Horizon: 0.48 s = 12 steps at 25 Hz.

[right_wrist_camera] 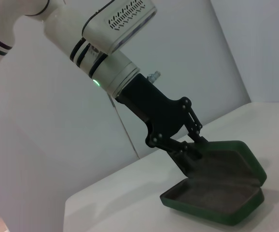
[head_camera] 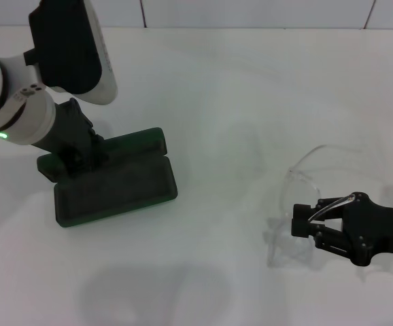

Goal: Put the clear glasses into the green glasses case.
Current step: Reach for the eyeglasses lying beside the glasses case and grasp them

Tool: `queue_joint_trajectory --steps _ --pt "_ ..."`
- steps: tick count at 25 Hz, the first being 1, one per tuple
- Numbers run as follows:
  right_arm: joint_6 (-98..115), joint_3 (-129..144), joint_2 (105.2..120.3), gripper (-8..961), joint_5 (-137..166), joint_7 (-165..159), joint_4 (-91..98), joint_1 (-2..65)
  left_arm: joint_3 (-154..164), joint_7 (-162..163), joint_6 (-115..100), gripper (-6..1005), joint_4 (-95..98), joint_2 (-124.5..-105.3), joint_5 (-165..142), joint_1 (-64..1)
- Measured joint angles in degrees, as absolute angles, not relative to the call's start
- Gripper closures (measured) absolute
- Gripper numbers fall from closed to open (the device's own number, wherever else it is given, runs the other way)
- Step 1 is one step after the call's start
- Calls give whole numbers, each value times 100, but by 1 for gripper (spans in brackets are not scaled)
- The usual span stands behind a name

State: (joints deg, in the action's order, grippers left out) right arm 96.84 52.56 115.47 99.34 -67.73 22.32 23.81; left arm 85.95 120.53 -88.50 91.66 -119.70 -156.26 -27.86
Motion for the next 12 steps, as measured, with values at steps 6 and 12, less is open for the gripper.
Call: queue_joint_trajectory --steps 6,12 --pt "9688 5243 11549 718 9942 -6773 2232 2376 8572 12049 -8850 804 9167 -11970 -15626 -2776" --pt "9695 5254 11541 720 9942 -6787 2233 2342 8566 12055 -8850 804 9167 -11970 -15627 -2762"
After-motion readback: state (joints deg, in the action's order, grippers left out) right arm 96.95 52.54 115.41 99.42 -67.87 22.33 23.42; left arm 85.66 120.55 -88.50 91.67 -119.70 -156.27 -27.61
